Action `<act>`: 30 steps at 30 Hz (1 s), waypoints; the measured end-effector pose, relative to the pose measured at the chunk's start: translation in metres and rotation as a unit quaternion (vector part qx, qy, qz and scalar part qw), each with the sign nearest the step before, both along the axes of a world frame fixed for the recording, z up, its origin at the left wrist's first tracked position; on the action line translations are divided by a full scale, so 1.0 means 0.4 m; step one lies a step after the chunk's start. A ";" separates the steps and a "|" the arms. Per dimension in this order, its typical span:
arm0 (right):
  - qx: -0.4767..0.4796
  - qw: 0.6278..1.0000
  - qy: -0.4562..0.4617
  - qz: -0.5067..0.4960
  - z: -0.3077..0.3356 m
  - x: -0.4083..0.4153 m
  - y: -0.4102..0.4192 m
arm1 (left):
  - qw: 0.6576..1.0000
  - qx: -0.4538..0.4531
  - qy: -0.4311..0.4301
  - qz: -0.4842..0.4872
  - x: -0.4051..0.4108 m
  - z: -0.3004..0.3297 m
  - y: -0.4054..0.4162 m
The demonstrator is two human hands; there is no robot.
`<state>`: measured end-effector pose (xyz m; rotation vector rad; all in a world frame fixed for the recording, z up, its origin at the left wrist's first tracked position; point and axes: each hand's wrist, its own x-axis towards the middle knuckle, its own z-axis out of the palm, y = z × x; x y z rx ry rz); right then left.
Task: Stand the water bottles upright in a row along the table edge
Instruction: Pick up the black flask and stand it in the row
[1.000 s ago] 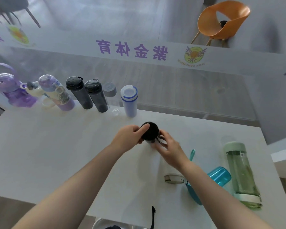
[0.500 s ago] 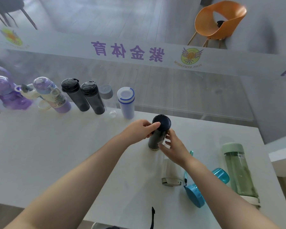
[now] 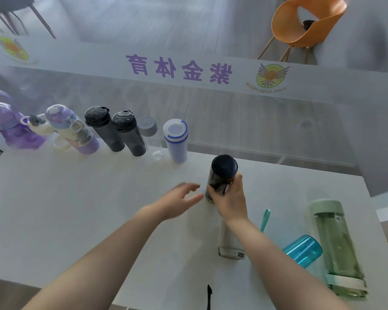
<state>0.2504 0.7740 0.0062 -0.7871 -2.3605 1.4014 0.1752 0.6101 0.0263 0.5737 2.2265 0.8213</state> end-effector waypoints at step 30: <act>-0.041 0.999 0.029 -0.008 -0.020 -0.391 0.028 | 0.929 -0.349 0.047 -0.113 0.057 -0.189 -0.126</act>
